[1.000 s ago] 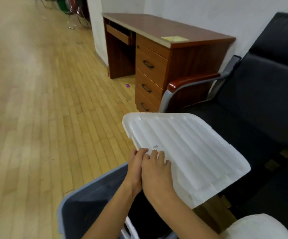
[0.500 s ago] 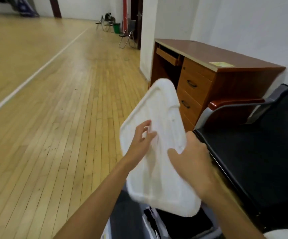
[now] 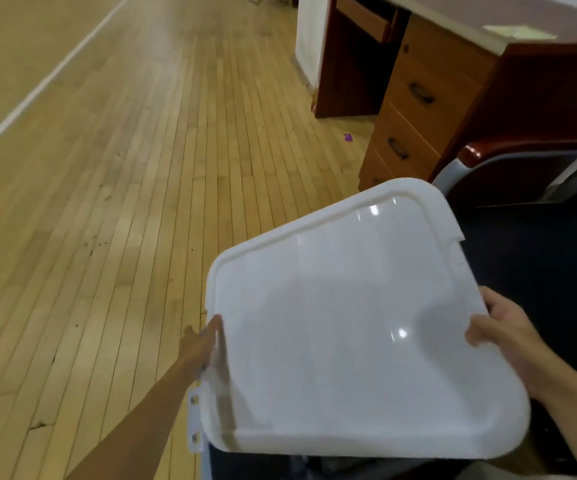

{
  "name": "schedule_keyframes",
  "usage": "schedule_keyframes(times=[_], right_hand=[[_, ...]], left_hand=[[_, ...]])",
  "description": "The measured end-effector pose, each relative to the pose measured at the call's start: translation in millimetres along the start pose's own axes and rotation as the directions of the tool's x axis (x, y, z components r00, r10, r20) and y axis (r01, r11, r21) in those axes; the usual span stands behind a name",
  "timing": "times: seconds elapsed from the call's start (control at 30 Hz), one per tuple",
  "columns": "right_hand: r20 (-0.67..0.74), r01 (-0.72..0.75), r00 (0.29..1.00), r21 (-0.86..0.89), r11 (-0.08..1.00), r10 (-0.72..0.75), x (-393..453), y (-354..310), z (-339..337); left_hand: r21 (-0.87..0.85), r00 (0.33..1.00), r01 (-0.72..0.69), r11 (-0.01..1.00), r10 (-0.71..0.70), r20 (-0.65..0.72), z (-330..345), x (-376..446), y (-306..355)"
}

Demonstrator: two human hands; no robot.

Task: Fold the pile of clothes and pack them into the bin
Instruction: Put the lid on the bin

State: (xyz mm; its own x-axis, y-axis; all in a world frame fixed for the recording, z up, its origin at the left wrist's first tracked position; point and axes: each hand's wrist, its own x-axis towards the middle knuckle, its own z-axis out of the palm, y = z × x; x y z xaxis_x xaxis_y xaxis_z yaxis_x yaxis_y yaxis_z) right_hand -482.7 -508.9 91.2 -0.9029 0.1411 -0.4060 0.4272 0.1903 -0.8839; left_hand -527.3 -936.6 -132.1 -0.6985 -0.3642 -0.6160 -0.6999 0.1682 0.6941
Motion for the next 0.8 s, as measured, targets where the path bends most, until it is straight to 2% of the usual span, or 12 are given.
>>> schedule_keyframes(times=[0.07, 0.13, 0.23, 0.33, 0.4, 0.47, 0.63, 0.8], right_hand=[[0.059, -0.035, 0.998, 0.047, 0.998, 0.033, 15, 14, -13], [0.101, -0.096, 0.991, 0.051, 0.994, 0.09, 35, 30, -18], [0.066, -0.128, 0.99, 0.04, 0.991, 0.125, 68, 59, -9], [-0.005, -0.095, 0.995, -0.154, 0.984, 0.095, 100, 92, 8], [-0.019, -0.134, 0.991, -0.325, 0.936, 0.135, 118, 123, 17], [-0.064, -0.173, 0.985, -0.416, 0.893, 0.16, 134, 157, 21], [-0.13, -0.257, 0.966, -0.477, 0.841, 0.222, 142, 201, 19], [-0.107, -0.273, 0.961, -0.515, 0.812, 0.255, 158, 257, -2]], left_hand=[[-0.041, 0.999, -0.011, 0.999, 0.012, 0.035, 4, -7, -9], [-0.051, 0.998, -0.055, 0.997, 0.054, -0.019, 8, -10, -15], [-0.048, 0.991, -0.093, 0.994, 0.088, -0.098, 5, -14, -30], [-0.007, 0.984, -0.091, 0.996, 0.089, -0.153, 1, -15, -52], [0.046, 0.981, -0.044, 0.998, 0.052, -0.187, 9, -13, -67], [0.084, 0.971, -0.029, 0.996, 0.048, -0.233, 19, -20, -70], [0.19, 0.966, -0.028, 0.981, 0.076, -0.249, 36, -27, -71], [0.277, 0.951, -0.071, 0.958, 0.149, -0.27, 40, -23, -78]])
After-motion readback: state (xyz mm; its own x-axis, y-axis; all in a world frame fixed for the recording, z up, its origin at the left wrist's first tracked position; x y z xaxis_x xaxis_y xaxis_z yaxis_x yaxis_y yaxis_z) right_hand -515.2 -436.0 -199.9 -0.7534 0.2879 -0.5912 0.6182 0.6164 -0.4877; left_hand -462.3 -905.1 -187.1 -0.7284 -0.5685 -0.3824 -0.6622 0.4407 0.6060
